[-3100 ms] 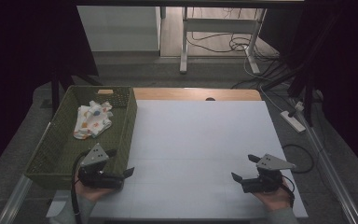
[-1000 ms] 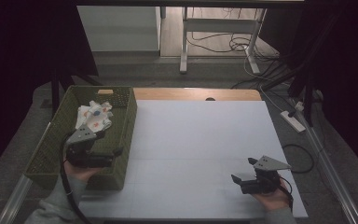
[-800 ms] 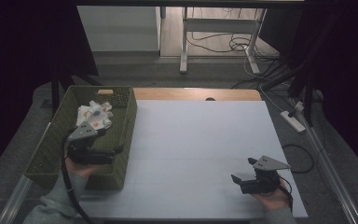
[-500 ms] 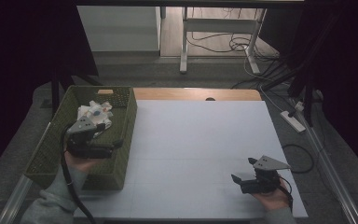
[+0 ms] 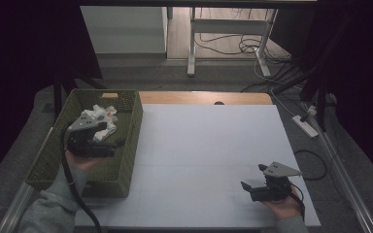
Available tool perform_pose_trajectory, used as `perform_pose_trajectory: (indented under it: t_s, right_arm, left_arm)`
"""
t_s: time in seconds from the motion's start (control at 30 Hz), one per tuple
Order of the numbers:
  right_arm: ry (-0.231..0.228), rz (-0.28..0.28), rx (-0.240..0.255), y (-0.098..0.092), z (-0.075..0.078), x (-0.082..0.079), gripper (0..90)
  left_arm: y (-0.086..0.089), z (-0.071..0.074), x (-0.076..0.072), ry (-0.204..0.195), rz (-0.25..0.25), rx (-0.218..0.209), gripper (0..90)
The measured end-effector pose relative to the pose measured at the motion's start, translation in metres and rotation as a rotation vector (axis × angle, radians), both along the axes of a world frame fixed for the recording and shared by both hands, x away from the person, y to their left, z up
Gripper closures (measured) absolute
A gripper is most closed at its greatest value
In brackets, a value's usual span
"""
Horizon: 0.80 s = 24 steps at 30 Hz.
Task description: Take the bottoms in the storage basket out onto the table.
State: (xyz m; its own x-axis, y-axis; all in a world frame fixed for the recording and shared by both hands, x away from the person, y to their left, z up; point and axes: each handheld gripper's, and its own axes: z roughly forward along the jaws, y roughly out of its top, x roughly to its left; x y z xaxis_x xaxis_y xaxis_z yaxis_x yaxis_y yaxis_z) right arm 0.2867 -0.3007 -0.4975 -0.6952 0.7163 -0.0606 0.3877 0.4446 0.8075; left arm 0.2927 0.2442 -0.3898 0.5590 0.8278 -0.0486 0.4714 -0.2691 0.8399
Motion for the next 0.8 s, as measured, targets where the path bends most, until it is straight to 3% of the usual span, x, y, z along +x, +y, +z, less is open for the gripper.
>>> perform_pose_trajectory:
  t_s: [0.5,0.8]
  right_arm:
    - [0.014,0.012,-0.012,0.001,-0.002,0.001,7.9]
    - [0.022,0.019,-0.023,0.002,-0.003,0.001,7.9]
  left_arm:
    - [0.002,0.004,0.016,0.004,0.009,0.030,10.2]
    - [0.008,0.005,0.027,0.015,0.018,0.019,10.2]
